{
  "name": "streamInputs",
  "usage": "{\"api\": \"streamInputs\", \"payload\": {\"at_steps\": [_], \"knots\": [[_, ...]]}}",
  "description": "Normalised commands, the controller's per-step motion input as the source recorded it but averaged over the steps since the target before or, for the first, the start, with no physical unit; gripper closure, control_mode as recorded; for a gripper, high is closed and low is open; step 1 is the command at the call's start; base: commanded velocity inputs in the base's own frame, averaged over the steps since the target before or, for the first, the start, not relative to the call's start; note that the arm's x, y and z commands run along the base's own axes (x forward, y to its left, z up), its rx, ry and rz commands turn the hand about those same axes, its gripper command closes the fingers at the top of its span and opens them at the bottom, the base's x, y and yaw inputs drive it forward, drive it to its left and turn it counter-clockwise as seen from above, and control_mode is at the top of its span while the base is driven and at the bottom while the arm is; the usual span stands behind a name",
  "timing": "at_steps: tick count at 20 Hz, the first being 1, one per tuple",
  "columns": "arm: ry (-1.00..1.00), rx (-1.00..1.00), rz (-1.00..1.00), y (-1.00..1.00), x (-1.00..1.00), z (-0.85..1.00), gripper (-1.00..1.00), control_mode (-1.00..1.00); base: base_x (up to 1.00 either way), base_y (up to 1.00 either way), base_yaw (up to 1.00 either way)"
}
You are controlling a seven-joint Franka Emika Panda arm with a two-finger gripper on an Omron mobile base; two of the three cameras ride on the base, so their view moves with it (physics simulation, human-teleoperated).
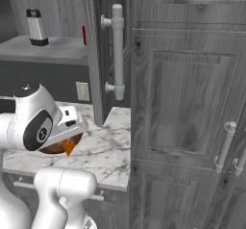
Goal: Pick the cheese from the fridge and the cheese grater from the cabinet and place them next to the salad bowl.
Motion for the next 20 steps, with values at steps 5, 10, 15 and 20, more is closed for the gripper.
{"api": "streamInputs", "payload": {"at_steps": [5,10,15,20], "knots": [[0.03,0.00,0.20,-0.07,0.14,-0.35,1.00,-1.00,0.00,0.00,0.00],[0.01,0.00,0.24,-0.11,0.05,-0.25,1.00,-1.00,0.00,0.00,0.00],[0.00,-0.03,0.23,0.00,0.19,-0.47,1.00,-1.00,0.00,0.00,0.00],[0.00,-0.04,0.22,-0.12,0.15,-0.39,1.00,-1.00,0.00,0.00,0.00]]}}
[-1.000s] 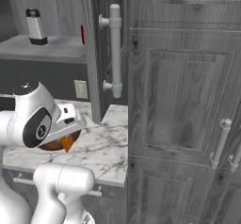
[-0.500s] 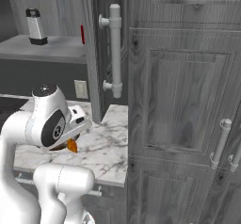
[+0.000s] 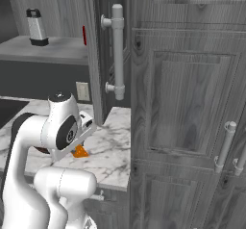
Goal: Pick the cheese from the fridge and the cheese grater from the cabinet and place them next to the salad bowl.
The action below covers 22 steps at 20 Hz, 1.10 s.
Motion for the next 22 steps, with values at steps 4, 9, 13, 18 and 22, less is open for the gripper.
{"api": "streamInputs", "payload": {"at_steps": [4,9,13,18,22], "knots": [[0.02,-0.01,0.21,-0.12,0.21,-0.46,1.00,-1.00,0.00,0.00,0.00],[0.01,0.00,0.15,-0.03,0.34,-0.36,1.00,-1.00,0.00,0.00,0.00],[0.00,0.00,0.14,0.00,0.39,-0.16,1.00,-1.00,0.00,0.00,0.00],[0.00,0.00,0.13,-0.09,0.40,-0.13,1.00,-1.00,0.00,0.00,0.00],[0.00,0.00,0.11,-0.12,0.47,-0.24,1.00,-1.00,0.00,0.00,0.00]]}}
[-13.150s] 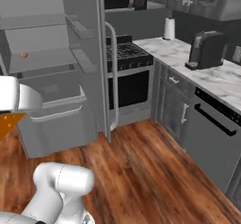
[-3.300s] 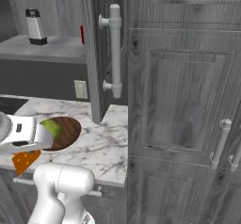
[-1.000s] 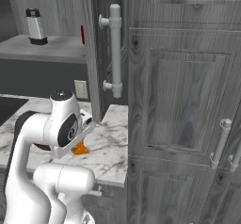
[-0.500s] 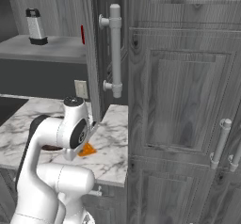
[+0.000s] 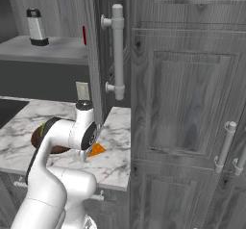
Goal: Pick the cheese from the fridge and the cheese grater from the cabinet and place them next to the salad bowl.
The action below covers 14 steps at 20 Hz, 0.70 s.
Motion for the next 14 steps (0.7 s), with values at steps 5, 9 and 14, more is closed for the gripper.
{"api": "streamInputs", "payload": {"at_steps": [5,9,14], "knots": [[0.00,0.00,0.10,-0.04,0.45,-0.35,1.00,-1.00,0.00,0.00,0.00],[0.04,0.00,0.08,0.00,0.47,-0.45,1.00,-1.00,0.00,0.00,0.00],[0.04,0.00,0.08,0.00,0.40,-0.37,1.00,-1.00,0.00,0.00,0.00]]}}
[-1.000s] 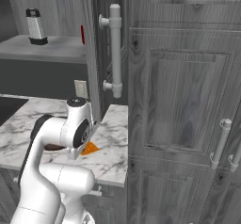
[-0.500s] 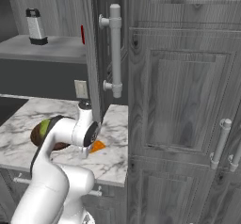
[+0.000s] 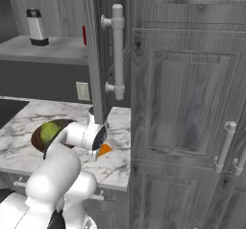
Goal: Pick the cheese from the fridge and the cheese grater from the cabinet and place them next to the salad bowl.
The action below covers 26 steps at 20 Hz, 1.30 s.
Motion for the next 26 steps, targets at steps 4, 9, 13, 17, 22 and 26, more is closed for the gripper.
{"api": "streamInputs", "payload": {"at_steps": [4,9,13,17,22,26], "knots": [[0.03,0.00,0.08,0.00,0.42,-0.38,1.00,-1.00,0.00,0.00,0.00],[0.08,0.00,0.08,0.00,0.47,-0.59,1.00,-1.00,0.00,0.00,0.00],[0.04,0.00,0.06,0.00,0.30,-0.69,1.00,-1.00,0.00,0.00,0.00],[0.03,0.00,0.04,0.03,0.05,-0.72,-1.00,-1.00,0.00,0.00,0.00],[0.00,0.00,0.10,-0.27,-0.23,-0.46,-1.00,-1.00,0.00,0.00,0.00],[0.00,-0.03,0.22,-0.13,-0.17,-0.53,-1.00,-1.00,0.00,0.00,0.00]]}}
